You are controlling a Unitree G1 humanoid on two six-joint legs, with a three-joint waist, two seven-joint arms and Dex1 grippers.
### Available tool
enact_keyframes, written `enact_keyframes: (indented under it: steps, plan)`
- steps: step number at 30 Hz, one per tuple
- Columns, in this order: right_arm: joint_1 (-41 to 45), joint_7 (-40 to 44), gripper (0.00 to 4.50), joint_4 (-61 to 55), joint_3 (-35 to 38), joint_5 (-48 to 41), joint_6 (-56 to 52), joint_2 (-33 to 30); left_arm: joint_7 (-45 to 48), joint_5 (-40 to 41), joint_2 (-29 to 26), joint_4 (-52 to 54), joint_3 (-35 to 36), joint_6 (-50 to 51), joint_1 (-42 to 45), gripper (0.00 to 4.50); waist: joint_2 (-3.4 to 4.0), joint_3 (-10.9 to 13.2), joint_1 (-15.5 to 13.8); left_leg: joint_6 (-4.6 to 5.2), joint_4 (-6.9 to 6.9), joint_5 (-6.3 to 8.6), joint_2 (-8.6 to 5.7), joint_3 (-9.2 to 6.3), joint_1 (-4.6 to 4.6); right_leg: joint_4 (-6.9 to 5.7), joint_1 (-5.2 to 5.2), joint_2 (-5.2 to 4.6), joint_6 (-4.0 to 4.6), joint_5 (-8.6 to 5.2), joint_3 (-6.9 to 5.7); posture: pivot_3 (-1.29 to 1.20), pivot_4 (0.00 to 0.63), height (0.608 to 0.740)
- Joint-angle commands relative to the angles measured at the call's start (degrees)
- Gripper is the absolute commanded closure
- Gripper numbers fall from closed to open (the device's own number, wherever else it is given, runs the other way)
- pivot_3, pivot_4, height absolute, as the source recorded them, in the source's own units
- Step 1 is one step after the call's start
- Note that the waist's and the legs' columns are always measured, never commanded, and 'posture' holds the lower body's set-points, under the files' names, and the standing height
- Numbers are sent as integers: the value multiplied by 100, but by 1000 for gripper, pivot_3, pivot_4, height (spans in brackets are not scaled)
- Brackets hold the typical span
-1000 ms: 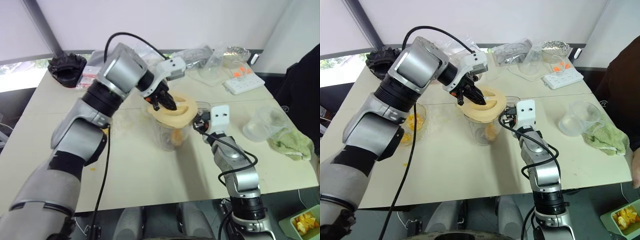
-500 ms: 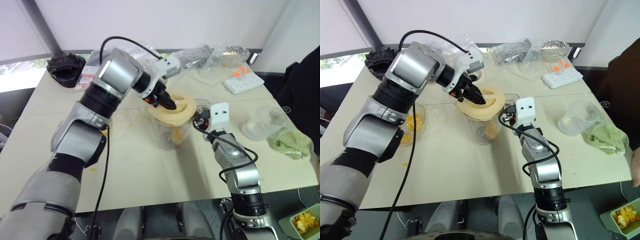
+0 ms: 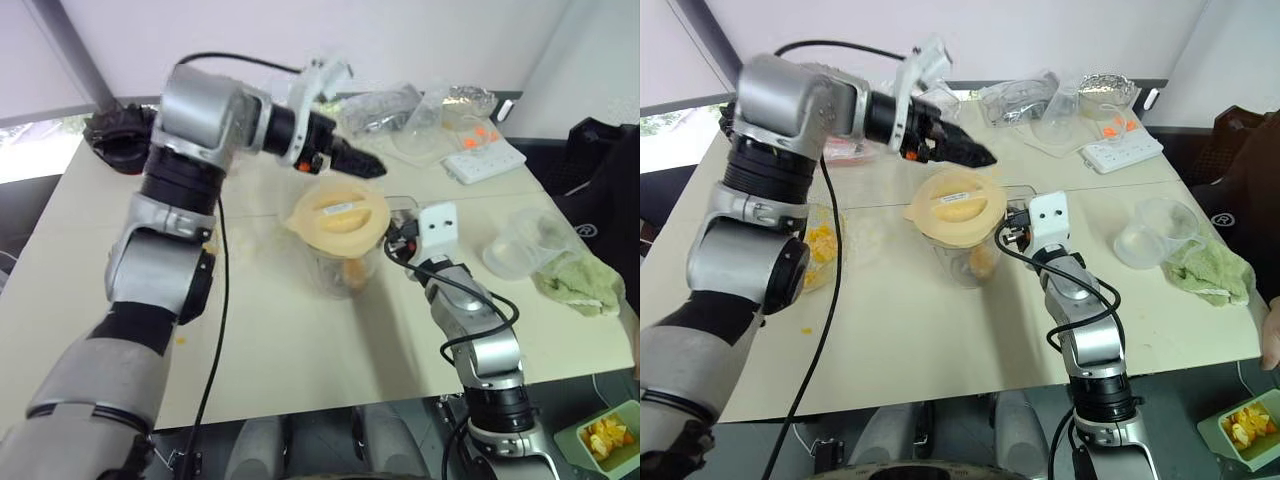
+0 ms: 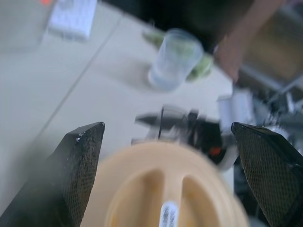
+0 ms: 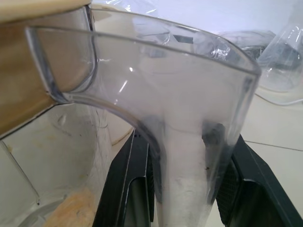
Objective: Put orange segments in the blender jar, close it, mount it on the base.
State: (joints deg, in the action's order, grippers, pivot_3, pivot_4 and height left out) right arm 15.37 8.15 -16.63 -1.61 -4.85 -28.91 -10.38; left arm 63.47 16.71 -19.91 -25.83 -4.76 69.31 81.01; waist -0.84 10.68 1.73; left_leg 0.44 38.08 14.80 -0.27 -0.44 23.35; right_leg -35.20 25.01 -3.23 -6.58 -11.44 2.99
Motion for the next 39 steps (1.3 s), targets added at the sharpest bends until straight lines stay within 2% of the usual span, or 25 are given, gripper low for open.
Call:
enact_keyframes:
  steps: [1,6,8,12,18,20,23,27,32,39]
  plan:
    - [-16,-16,3504,-317,177,-79,-54,-4,-199,246,-284,461,378,-135,-176,49,1,1,41,0,-1,0,0,-1,0,-2,1,0,0,0,0,0,150,740]
    - [218,-56,3504,-647,572,-324,-477,-101,-826,261,-869,1548,681,-273,-1206,49,8,4,80,-1,-1,-1,2,-1,-1,-10,4,-3,1,2,4,0,150,740]
    - [599,-123,3504,-788,863,-514,-895,-157,-1118,390,-1001,2353,1051,-393,-2010,49,10,10,81,-2,-1,-1,5,-8,3,-17,14,-6,1,2,7,0,150,740]
    - [1299,-183,3504,-807,1216,-696,-1544,-368,-1430,730,-896,3596,1443,-668,-3402,49,8,17,65,-13,-1,-7,6,-7,14,-30,33,-26,1,5,9,0,150,740]
    - [2617,-269,3504,-323,1642,-816,-2255,-802,-2063,538,-756,4515,1093,-1403,-5051,49,10,18,37,-14,-1,-7,1,-4,13,-29,32,-39,5,7,6,0,150,740]
    - [3192,-319,3504,67,1682,-766,-2365,-990,-2313,595,-590,4604,1071,-1461,-5298,49,10,18,15,-19,-1,-10,0,-1,13,-26,31,-39,10,10,5,0,150,740]
    - [4507,-323,3504,1130,1437,-570,-2205,-1257,-2640,663,-295,4562,1152,-1607,-5508,49,19,27,49,-26,1,-15,-2,10,13,-15,29,-41,34,5,9,0,150,740]
    - [5470,-304,3504,2183,1240,-503,-1818,-1104,-2956,699,-139,4474,1302,-1858,-5620,49,17,28,93,-35,-5,-20,-4,20,13,-10,31,-27,24,15,4,0,150,740]
    - [6492,-410,3504,3743,1149,-437,-942,-672,-3091,887,-14,4763,1311,-2096,-5987,49,18,27,124,-34,-32,-20,3,17,7,-14,36,-12,23,20,0,0,150,740]
    - [6957,-481,3504,4881,1143,-475,-224,-150,-3352,977,56,5105,1176,-2220,-6290,49,17,29,74,-35,-35,-20,3,11,18,-6,40,-29,23,21,-6,0,150,740]
